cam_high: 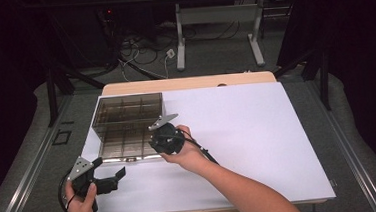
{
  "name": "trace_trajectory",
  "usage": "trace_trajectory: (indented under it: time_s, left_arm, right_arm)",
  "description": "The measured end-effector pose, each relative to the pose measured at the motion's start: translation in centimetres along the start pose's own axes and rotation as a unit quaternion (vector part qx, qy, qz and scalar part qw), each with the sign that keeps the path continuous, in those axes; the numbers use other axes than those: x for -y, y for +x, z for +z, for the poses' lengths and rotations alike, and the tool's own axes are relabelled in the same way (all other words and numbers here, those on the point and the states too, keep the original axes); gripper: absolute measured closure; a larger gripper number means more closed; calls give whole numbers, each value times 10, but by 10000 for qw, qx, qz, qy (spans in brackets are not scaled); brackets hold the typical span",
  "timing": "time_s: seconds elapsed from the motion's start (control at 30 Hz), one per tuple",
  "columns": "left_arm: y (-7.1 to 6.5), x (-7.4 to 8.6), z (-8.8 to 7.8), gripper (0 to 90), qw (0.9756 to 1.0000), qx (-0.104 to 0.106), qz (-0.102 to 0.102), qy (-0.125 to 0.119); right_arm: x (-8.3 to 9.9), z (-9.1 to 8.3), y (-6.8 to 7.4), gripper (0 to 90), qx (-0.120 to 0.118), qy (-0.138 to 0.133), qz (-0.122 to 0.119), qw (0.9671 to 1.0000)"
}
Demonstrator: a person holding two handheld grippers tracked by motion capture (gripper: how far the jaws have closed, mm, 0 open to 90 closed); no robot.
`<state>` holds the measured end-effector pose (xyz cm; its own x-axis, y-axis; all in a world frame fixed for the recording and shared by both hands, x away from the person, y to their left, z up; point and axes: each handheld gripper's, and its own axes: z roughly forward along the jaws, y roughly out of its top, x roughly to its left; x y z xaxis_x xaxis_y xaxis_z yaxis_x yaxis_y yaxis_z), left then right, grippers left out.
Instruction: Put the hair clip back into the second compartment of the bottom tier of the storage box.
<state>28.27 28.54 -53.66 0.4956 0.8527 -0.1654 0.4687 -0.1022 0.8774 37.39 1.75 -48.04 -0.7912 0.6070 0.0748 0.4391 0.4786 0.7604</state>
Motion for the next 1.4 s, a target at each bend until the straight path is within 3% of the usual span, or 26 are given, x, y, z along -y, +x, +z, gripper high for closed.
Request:
trace_trajectory:
  time_s: [1.4]
  left_arm:
    - [3, 9, -21, 4, 9995, -212, -190, -162]
  right_arm:
    - [-11, 68, 20, 810, -214, 36, -2, 9998]
